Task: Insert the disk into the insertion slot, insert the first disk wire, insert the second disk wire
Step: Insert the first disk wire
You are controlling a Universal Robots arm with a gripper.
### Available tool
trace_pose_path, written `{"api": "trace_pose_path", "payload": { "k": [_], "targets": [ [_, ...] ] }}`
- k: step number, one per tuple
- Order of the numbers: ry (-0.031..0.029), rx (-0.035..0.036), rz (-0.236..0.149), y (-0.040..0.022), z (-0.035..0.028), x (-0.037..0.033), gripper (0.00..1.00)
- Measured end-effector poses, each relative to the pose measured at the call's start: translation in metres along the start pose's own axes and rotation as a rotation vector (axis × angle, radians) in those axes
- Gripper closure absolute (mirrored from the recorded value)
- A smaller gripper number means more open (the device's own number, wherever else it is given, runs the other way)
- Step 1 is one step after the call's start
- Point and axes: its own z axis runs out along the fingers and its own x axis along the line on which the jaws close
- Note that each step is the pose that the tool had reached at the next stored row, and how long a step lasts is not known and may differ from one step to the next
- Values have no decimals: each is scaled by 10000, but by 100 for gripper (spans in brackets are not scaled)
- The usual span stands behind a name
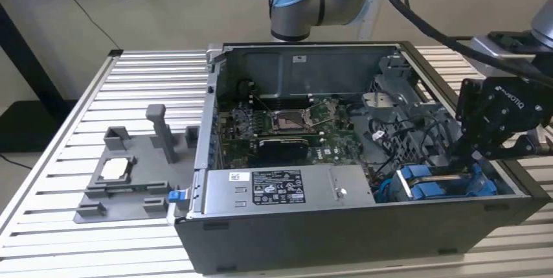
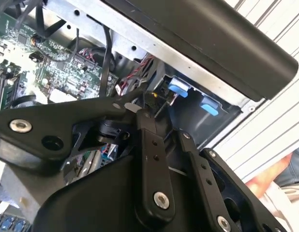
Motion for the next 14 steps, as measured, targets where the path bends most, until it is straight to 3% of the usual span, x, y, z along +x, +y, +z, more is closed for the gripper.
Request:
{"api": "trace_pose_path", "payload": {
  "k": [4, 8, 14],
  "targets": [
    [0, 7, -2, 11, -106, -1, 73],
    [0, 61, -1, 29, -179, -2, 73],
    [-2, 326, -4, 93, -227, -1, 73]
  ]
}}
